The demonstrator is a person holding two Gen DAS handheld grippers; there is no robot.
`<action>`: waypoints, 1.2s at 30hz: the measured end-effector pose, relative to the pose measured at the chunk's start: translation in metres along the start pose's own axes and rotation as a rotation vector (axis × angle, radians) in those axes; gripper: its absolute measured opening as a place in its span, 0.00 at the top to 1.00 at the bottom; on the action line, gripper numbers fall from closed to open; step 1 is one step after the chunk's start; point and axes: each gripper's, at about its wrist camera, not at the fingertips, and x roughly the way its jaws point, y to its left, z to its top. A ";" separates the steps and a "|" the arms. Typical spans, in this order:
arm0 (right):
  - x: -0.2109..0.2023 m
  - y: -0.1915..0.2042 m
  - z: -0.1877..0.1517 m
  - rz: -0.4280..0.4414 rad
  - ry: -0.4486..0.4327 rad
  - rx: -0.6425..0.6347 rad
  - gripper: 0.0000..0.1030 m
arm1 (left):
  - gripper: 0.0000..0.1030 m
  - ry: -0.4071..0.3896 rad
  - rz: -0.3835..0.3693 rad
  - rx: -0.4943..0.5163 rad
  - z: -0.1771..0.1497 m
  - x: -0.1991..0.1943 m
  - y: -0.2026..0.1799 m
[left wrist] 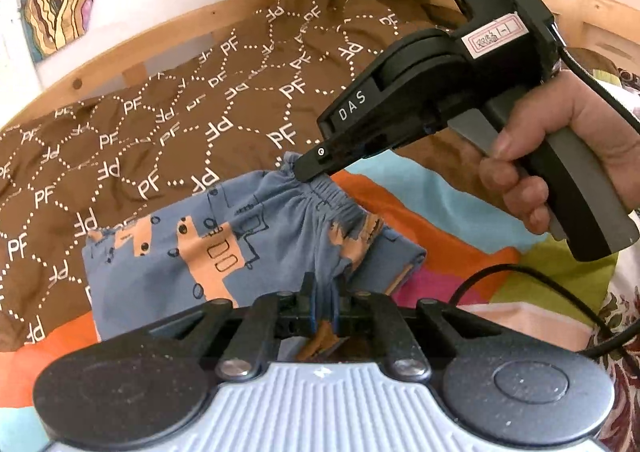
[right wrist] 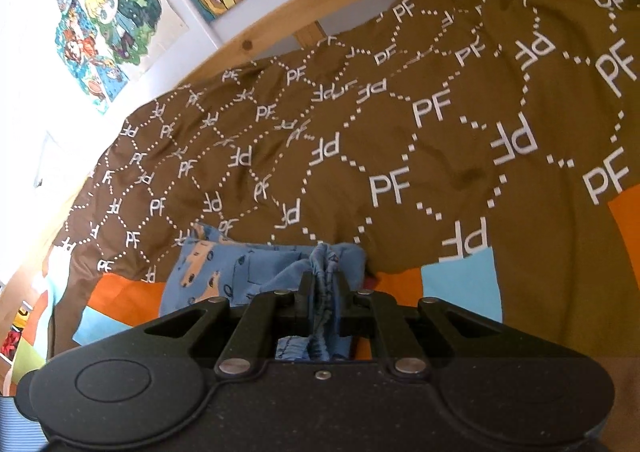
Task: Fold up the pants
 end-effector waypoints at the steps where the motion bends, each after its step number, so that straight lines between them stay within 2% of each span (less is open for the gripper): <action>1: 0.001 0.000 -0.001 -0.008 0.003 -0.004 0.85 | 0.91 0.006 -0.006 -0.008 0.000 0.001 0.001; 7: 0.001 0.003 -0.002 -0.076 0.006 -0.071 0.65 | 0.84 0.026 -0.030 -0.053 -0.004 0.003 0.007; 10: 0.000 0.009 -0.003 -0.109 -0.005 -0.123 0.56 | 0.76 0.029 -0.046 -0.084 -0.004 0.001 0.011; 11: -0.001 0.009 -0.003 -0.116 -0.009 -0.130 0.53 | 0.70 0.030 -0.052 -0.095 -0.004 0.000 0.014; 13: -0.003 0.009 -0.003 -0.139 -0.026 -0.136 0.35 | 0.55 0.023 -0.074 -0.136 -0.007 -0.007 0.022; 14: -0.004 0.009 -0.003 -0.155 -0.041 -0.141 0.31 | 0.40 0.008 -0.093 -0.184 -0.011 -0.013 0.031; 15: -0.006 0.009 -0.004 -0.174 -0.060 -0.151 0.24 | 0.31 -0.010 -0.103 -0.233 -0.014 -0.019 0.038; 17: -0.008 0.012 -0.005 -0.219 -0.103 -0.183 0.17 | 0.28 -0.051 -0.096 -0.362 -0.024 -0.034 0.060; 19: -0.010 0.019 -0.009 -0.253 -0.152 -0.222 0.13 | 0.26 -0.076 -0.033 -0.425 -0.028 -0.043 0.079; 20: -0.010 0.023 -0.012 -0.259 -0.175 -0.243 0.11 | 0.22 -0.089 0.025 -0.442 -0.028 -0.045 0.088; 21: -0.010 0.029 -0.015 -0.259 -0.194 -0.271 0.08 | 0.16 -0.096 0.080 -0.447 -0.027 -0.045 0.095; 23: -0.008 0.041 -0.022 -0.252 -0.216 -0.329 0.04 | 0.13 -0.087 0.239 -0.446 -0.020 -0.038 0.109; 25: -0.003 0.056 -0.031 -0.254 -0.227 -0.400 0.02 | 0.13 -0.086 0.315 -0.422 -0.012 -0.026 0.119; 28: 0.008 0.074 -0.044 -0.278 -0.216 -0.512 0.01 | 0.13 -0.040 0.360 -0.385 0.000 0.005 0.130; 33: 0.027 0.081 -0.060 -0.320 -0.133 -0.689 0.01 | 0.17 0.062 0.420 -0.356 0.004 0.044 0.137; 36: 0.023 0.071 -0.058 -0.282 -0.096 -0.750 0.01 | 0.17 0.073 0.418 -0.373 -0.007 0.051 0.145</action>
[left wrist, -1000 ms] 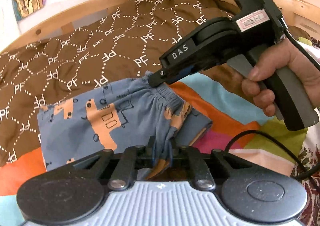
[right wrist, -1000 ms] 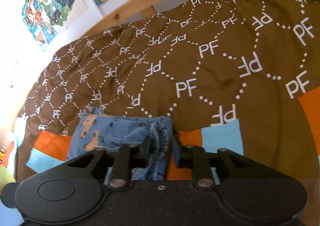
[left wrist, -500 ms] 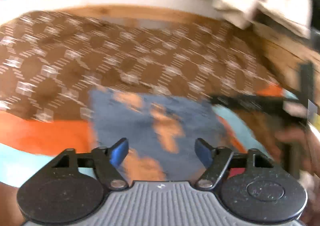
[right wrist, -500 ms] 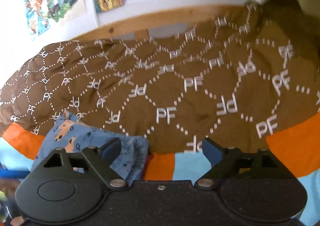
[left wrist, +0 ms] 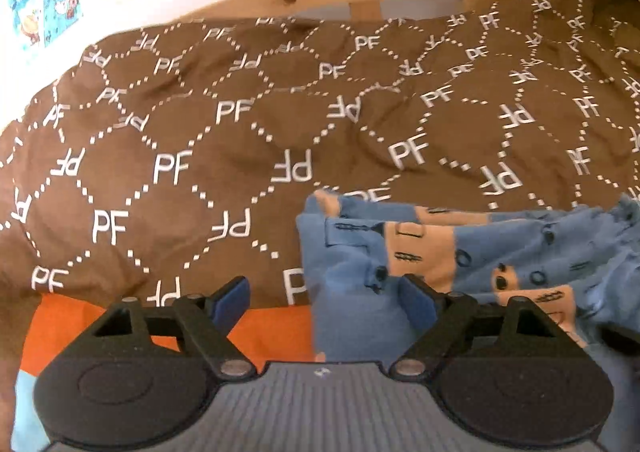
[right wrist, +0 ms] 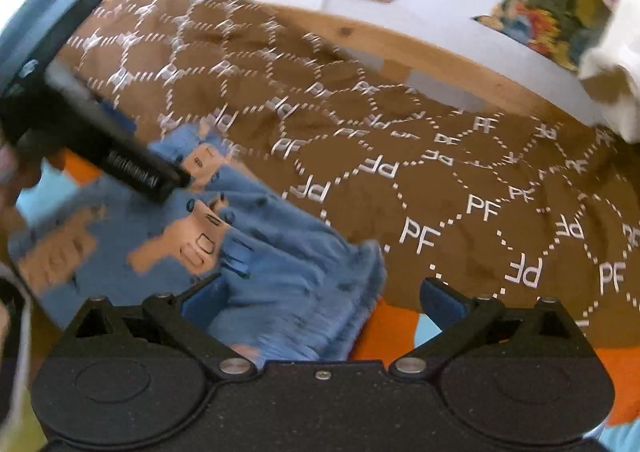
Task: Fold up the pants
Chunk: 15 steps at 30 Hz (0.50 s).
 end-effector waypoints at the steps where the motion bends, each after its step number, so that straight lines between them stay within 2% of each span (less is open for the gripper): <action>1: -0.002 -0.007 0.000 0.046 0.012 -0.007 0.01 | 0.17 0.003 -0.002 -0.009 0.000 0.000 0.004; 5: -0.012 -0.032 0.000 0.153 0.036 -0.049 0.01 | 0.16 0.004 0.005 -0.016 0.002 -0.005 0.012; 8: -0.027 -0.055 0.003 0.210 -0.008 0.032 0.01 | 0.15 -0.045 -0.041 -0.045 0.000 -0.030 0.015; 9: -0.032 -0.061 0.004 0.206 -0.032 0.060 0.01 | 0.12 -0.061 -0.070 -0.044 -0.001 -0.040 0.014; 12: -0.034 -0.071 0.010 0.124 -0.098 0.177 0.01 | 0.05 -0.108 -0.159 -0.016 -0.010 -0.067 0.003; 15: -0.018 -0.065 0.014 0.064 -0.105 0.221 0.01 | 0.05 -0.082 -0.181 0.040 -0.021 -0.073 -0.017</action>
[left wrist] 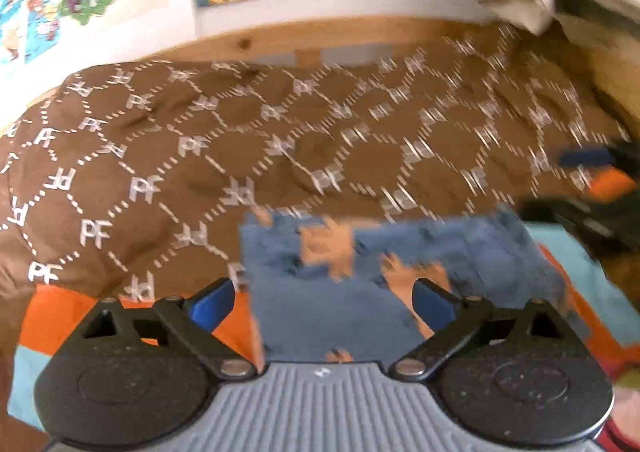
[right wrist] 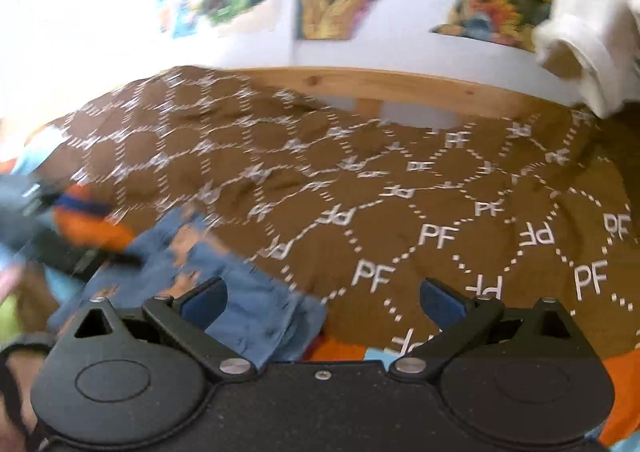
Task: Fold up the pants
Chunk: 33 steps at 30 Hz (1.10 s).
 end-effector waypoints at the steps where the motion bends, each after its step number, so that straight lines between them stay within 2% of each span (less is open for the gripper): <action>1: 0.009 0.005 0.000 -0.015 0.006 -0.022 0.01 | 0.05 0.025 -0.007 0.019 -0.005 0.003 -0.006; 4: 0.038 0.017 0.000 -0.007 0.055 -0.088 0.01 | 0.05 0.073 0.025 0.092 -0.020 0.011 -0.020; 6: 0.054 0.021 -0.004 -0.028 0.096 -0.123 0.01 | 0.03 0.072 0.021 0.076 -0.025 0.007 -0.020; 8: 0.060 0.021 -0.012 -0.096 0.104 -0.164 0.01 | 0.01 0.099 0.004 0.030 -0.027 0.008 -0.014; 11: 0.062 0.013 -0.014 -0.226 0.077 -0.154 0.01 | 0.00 0.145 -0.046 -0.102 -0.033 0.012 0.002; 13: 0.059 0.007 -0.013 -0.295 0.075 -0.157 0.01 | 0.00 0.161 -0.059 -0.147 -0.036 0.013 0.010; 18: 0.026 -0.001 -0.007 -0.175 0.069 -0.057 0.01 | 0.01 0.166 -0.053 -0.153 -0.036 0.002 0.014; 22: 0.004 0.017 -0.015 -0.064 0.142 -0.081 0.01 | 0.01 0.170 -0.044 -0.147 -0.042 -0.005 0.012; 25: 0.006 0.031 -0.017 -0.076 0.205 -0.211 0.01 | 0.01 0.190 -0.050 -0.177 -0.045 -0.006 0.015; 33: 0.000 0.013 -0.013 -0.080 0.314 -0.282 0.01 | 0.00 0.204 -0.062 -0.184 -0.051 -0.011 0.020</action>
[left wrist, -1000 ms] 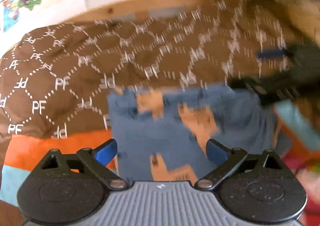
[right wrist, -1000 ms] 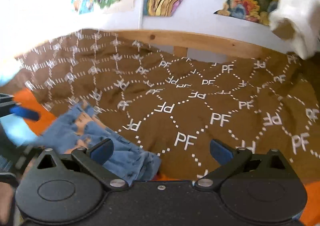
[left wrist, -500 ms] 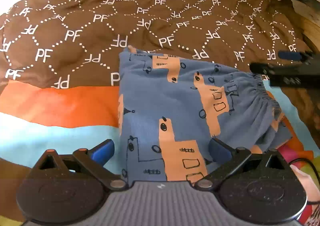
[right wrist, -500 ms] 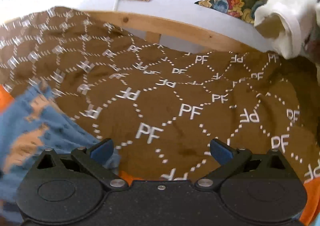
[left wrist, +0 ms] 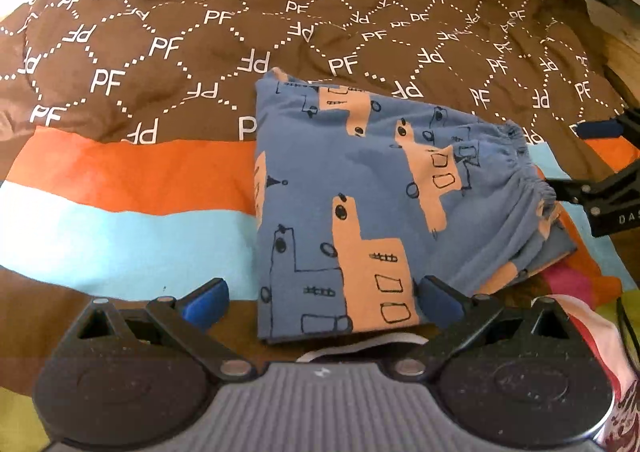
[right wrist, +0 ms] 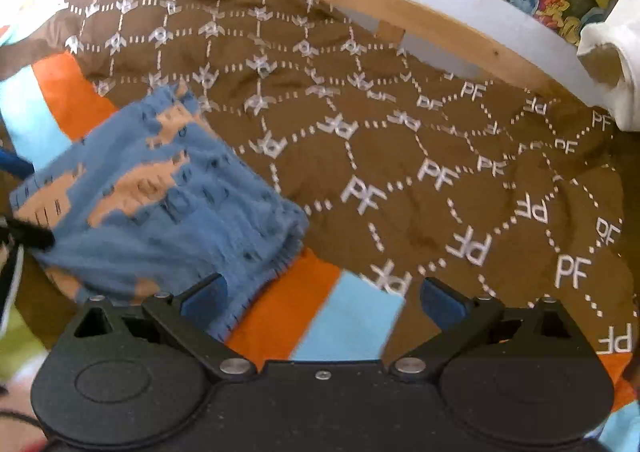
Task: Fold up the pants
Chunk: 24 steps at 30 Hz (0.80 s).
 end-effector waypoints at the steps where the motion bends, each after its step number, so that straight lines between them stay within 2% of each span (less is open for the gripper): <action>1: 0.002 -0.002 -0.003 -0.007 0.023 -0.016 0.01 | 0.00 0.002 -0.002 -0.004 0.000 0.000 0.001; 4: 0.000 -0.008 -0.010 -0.023 0.032 -0.030 0.01 | 0.00 0.006 -0.001 -0.005 -0.001 -0.002 0.000; 8: -0.011 -0.021 -0.005 0.014 -0.026 0.057 0.01 | 0.00 0.015 0.000 0.001 0.000 -0.003 0.000; 11: -0.020 -0.030 -0.001 0.089 -0.089 0.149 0.01 | 0.00 0.022 -0.008 0.003 0.000 -0.007 0.001; 16: -0.012 -0.039 -0.001 0.310 -0.150 0.340 0.01 | 0.00 -0.031 -0.074 0.017 0.002 -0.019 0.010; 20: 0.003 -0.037 -0.001 0.398 -0.134 0.433 0.01 | 0.00 -0.036 -0.129 -0.032 0.006 -0.016 0.021; 24: 0.017 -0.036 0.002 0.435 -0.127 0.481 0.01 | 0.00 -0.013 -0.192 -0.126 0.007 -0.007 0.031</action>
